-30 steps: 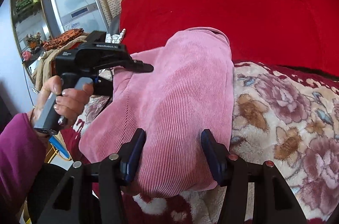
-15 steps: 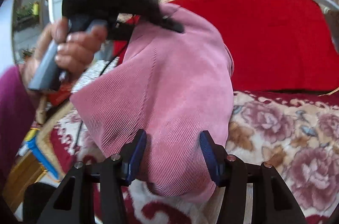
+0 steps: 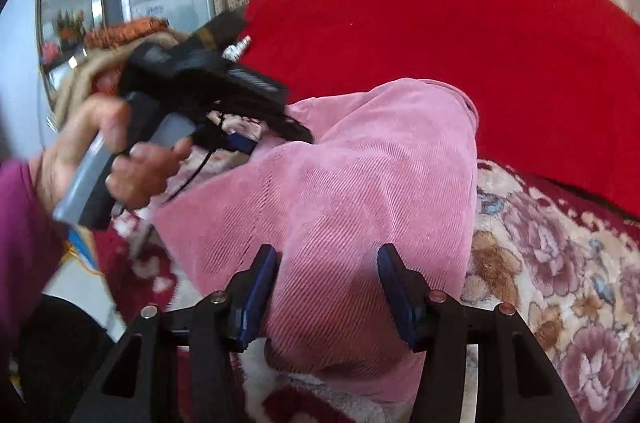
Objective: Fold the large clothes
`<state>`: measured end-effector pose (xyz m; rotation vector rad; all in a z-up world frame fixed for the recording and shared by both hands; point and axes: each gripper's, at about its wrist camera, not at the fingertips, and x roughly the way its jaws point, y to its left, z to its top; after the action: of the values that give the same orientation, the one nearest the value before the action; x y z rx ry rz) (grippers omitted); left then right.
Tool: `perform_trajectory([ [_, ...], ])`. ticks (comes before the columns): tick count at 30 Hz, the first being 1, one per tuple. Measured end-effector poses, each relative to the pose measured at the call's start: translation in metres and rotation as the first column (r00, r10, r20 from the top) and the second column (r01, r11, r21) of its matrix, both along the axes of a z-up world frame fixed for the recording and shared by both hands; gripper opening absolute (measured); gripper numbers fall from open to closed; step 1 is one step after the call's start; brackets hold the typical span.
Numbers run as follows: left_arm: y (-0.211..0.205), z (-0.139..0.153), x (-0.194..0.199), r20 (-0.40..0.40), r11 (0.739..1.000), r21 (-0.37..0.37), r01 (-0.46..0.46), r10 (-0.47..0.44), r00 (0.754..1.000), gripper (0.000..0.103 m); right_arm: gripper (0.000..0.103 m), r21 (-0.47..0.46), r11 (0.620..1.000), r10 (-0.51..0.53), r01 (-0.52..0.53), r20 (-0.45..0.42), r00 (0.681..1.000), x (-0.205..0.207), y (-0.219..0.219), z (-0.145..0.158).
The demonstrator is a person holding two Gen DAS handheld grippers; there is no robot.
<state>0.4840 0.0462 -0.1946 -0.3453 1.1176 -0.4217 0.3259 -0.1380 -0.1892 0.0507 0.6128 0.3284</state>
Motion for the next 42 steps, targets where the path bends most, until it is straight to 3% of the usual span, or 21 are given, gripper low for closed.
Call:
perform_trajectory([
  [2,0.009,0.017,-0.023,0.07,0.999,0.0,-0.039,0.039,0.997,0.065,0.056,0.065,0.998,0.004,-0.004,0.0,1.0,0.001,-0.019,0.011],
  [6,0.004,0.028,-0.064,0.126,0.999,0.043,-0.03,0.025,0.992,0.066,0.053,0.136,0.988,-0.074,0.074,-0.005,0.997,0.024,-0.046,0.032],
  [8,-0.002,0.014,-0.074,0.112,0.988,0.141,-0.062,0.046,0.993,0.066,0.037,0.144,0.985,-0.088,0.095,-0.052,0.995,0.055,-0.053,0.033],
  [11,-0.017,-0.023,-0.076,0.076,0.967,0.241,-0.08,0.063,0.995,0.069,0.035,0.185,0.974,-0.1,0.132,-0.172,0.98,0.105,-0.056,0.014],
  [13,-0.013,-0.034,-0.076,0.076,0.961,0.255,-0.111,0.094,0.993,0.074,0.034,0.199,0.972,-0.068,0.127,-0.281,0.957,0.137,-0.054,-0.016],
  [15,-0.008,-0.027,-0.08,0.086,0.963,0.252,-0.097,0.077,0.993,0.074,0.034,0.206,0.969,-0.076,0.138,-0.284,0.956,0.145,-0.056,-0.019],
  [20,0.004,-0.004,-0.103,0.154,0.969,0.212,-0.125,0.093,0.984,0.073,0.034,0.205,0.971,-0.074,0.124,-0.235,0.969,0.098,-0.058,0.009],
  [24,-0.009,0.011,-0.128,0.242,0.971,0.217,-0.096,0.042,0.969,0.073,0.034,0.206,0.977,-0.015,0.051,-0.17,0.985,0.046,-0.051,0.031],
  [28,-0.04,-0.024,-0.123,0.196,0.92,0.387,-0.06,-0.018,0.98,0.075,0.035,0.143,0.989,0.004,0.032,-0.242,0.97,0.031,-0.03,-0.002],
  [32,-0.03,-0.016,-0.124,0.225,0.932,0.35,-0.093,0.013,0.974,0.076,0.035,0.146,0.988,-0.016,0.051,-0.229,0.973,0.025,-0.026,0.0],
  [38,-0.035,-0.016,-0.131,0.27,0.911,0.394,-0.119,0.009,0.963,0.076,0.035,0.173,0.983,-0.023,0.054,-0.181,0.983,0.005,-0.036,0.019],
  [42,-0.039,-0.019,-0.129,0.279,0.89,0.437,-0.127,0.0,0.96,0.076,0.035,0.112,0.992,-0.033,0.058,-0.22,0.975,0.016,-0.025,-0.006],
])
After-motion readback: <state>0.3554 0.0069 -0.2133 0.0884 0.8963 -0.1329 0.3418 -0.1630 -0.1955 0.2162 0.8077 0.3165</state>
